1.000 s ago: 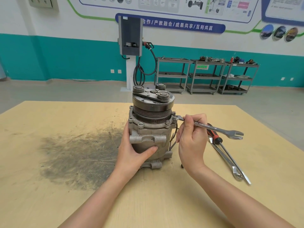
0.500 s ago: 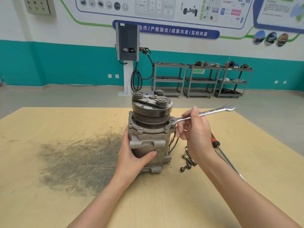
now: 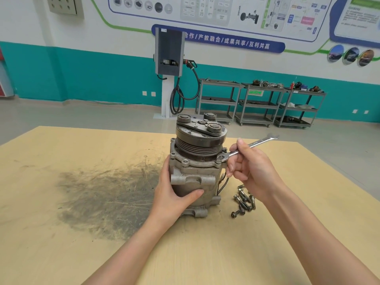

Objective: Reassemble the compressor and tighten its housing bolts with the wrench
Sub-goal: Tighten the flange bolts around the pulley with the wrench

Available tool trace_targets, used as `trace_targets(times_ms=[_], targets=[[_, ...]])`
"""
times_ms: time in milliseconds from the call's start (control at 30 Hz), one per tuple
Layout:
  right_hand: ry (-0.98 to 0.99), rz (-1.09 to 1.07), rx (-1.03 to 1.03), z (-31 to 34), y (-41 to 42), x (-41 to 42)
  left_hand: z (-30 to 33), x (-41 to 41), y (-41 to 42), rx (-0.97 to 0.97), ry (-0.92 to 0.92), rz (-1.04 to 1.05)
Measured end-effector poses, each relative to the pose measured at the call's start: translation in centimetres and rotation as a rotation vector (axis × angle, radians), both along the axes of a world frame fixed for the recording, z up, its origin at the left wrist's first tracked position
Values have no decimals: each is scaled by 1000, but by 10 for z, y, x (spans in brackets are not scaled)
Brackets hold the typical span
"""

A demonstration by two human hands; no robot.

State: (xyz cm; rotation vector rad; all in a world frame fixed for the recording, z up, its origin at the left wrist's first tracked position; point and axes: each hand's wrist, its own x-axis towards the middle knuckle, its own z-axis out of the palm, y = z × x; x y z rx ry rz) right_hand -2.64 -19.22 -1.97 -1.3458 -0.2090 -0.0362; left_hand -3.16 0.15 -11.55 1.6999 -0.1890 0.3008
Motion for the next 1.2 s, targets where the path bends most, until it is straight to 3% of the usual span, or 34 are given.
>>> trace_targets(times_ms=[233, 500, 567, 667, 733, 900, 1200], targets=[[-181, -167, 120, -23, 17, -19, 0, 1, -1, 13, -12, 12], [-526, -453, -106, -30, 30, -35, -2, 1, -1, -7, -16, 3], [-595, -524, -77, -29, 28, -34, -1, 1, -1, -4, -14, 0], [-529, -645, -2, -19, 18, -22, -1, 1, 1, -2, -12, -2], [-428, -673, -58, -14, 13, -13, -2, 2, 1, 4, -9, 2], [-201, -501, -240, -23, 26, 0, -3, 3, 0, 3, -20, 3], [-164, -546, -191, -28, 52, 24, -2, 3, 0, 17, -24, -17]])
